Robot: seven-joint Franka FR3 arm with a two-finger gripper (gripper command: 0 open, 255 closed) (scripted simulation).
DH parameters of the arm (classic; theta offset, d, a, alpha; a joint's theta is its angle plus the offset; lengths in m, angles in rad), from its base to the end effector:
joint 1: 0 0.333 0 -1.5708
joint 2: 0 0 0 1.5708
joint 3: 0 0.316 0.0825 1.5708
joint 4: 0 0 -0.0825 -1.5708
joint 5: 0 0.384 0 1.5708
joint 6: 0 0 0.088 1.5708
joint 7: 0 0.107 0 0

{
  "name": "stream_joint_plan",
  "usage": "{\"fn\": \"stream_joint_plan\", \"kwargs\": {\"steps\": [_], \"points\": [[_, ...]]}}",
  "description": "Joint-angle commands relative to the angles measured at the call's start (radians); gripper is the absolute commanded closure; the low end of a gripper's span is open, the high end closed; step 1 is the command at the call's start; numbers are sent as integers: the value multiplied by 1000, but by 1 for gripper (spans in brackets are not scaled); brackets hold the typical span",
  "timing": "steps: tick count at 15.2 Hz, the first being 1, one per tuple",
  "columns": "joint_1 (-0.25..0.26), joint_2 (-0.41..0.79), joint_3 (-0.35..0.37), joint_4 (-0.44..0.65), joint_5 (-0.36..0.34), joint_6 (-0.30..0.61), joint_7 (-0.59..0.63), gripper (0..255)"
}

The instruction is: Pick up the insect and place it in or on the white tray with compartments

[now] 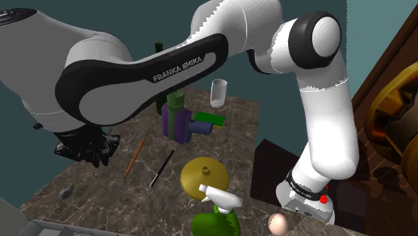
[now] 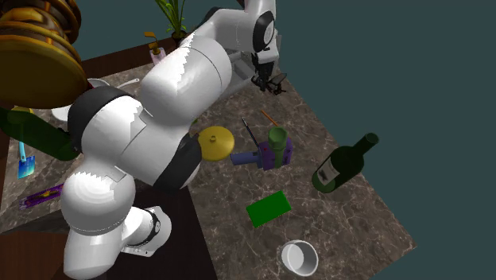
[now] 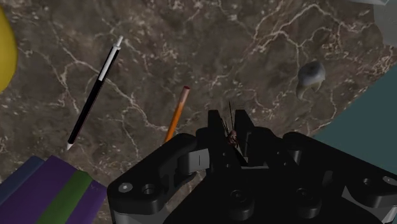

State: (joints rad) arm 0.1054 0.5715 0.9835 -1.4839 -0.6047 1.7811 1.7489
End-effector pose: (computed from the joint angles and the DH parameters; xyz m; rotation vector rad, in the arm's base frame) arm 0.4512 0.4992 0.4509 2.9652 -0.9142 0.1831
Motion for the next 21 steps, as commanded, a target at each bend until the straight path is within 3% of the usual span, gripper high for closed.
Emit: {"fn": "stream_joint_plan", "kwargs": {"steps": [1, 4, 10, 21], "points": [[6, -5, 4, 25, 7, -27, -7, 255], [37, -12, 12, 22, 11, -36, 31, 255], [148, -4, 22, 16, 4, -46, 155, 255], [439, 90, -4, 141, -45, -114, 366, 255]]}}
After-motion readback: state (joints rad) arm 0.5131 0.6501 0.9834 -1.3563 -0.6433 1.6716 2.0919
